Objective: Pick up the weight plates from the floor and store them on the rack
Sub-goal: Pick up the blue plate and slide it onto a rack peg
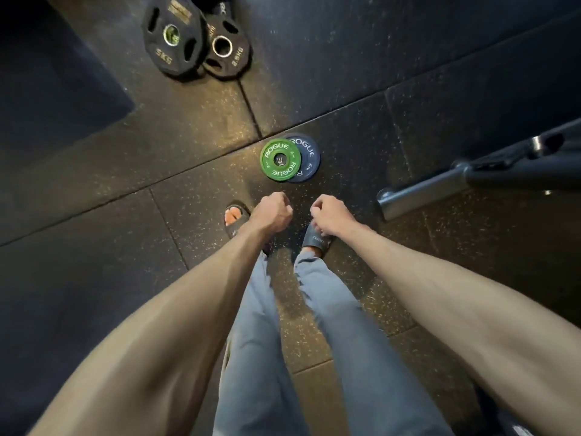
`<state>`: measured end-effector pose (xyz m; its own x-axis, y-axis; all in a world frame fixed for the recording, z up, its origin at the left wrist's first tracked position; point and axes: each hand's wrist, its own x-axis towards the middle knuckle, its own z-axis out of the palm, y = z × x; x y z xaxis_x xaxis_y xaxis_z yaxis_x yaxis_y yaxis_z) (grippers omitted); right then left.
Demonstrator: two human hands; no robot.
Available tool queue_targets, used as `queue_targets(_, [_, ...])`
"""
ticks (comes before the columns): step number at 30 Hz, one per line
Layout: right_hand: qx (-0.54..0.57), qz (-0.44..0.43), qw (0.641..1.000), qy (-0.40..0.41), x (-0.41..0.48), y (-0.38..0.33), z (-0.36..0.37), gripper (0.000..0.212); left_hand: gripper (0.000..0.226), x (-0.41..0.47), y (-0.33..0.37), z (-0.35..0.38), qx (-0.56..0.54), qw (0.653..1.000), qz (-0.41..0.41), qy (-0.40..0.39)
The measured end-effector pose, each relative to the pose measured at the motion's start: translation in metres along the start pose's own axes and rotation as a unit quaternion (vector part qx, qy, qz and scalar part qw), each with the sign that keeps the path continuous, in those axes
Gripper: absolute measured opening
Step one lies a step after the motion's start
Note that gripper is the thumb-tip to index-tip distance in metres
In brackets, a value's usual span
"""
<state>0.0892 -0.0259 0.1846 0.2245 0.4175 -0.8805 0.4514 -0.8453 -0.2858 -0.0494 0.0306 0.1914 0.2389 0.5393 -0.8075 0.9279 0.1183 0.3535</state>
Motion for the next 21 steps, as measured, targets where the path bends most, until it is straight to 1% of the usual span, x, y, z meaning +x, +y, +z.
queue_targets(3, [0.011, 0.033, 0.999, 0.013, 0.061, 0.008, 0.021, 0.013, 0.028, 0.066, -0.025, 0.017, 0.041, 0.999, -0.004, -0.031])
queue_targets(5, [0.019, 0.057, 0.998, 0.029, 0.105, 0.015, 0.035, 0.017, 0.025, 0.112, -0.04, 0.031, 0.062, 0.997, 0.0, -0.046])
queue_targets(8, [0.027, 0.089, 0.994, 0.056, 0.177, 0.023, 0.054, 0.028, 0.029, 0.18, -0.054, 0.048, 0.072, 0.996, 0.001, -0.046])
queue_targets(11, [0.044, 0.107, 0.989, 0.096, 0.239, 0.022, 0.066, 0.03, 0.033, 0.242, -0.065, 0.064, 0.083, 0.996, 0.008, -0.039])
queue_targets(13, [0.048, 0.112, 0.984, 0.127, 0.274, 0.021, 0.07, 0.03, 0.044, 0.277, -0.07, 0.076, 0.108, 0.994, 0.017, -0.028])
queue_targets(15, [0.057, 0.121, 0.979, 0.153, 0.309, 0.023, 0.072, 0.036, 0.06, 0.306, -0.074, 0.088, 0.155, 0.988, 0.028, 0.002])
queue_targets(18, [0.094, 0.141, 0.966, 0.195, 0.356, 0.029, 0.077, 0.048, 0.082, 0.341, -0.081, 0.106, 0.236, 0.968, 0.067, 0.053])
queue_targets(21, [0.134, 0.165, 0.952, 0.221, 0.391, 0.031, 0.08, 0.058, 0.098, 0.365, -0.09, 0.121, 0.301, 0.945, 0.097, 0.08])
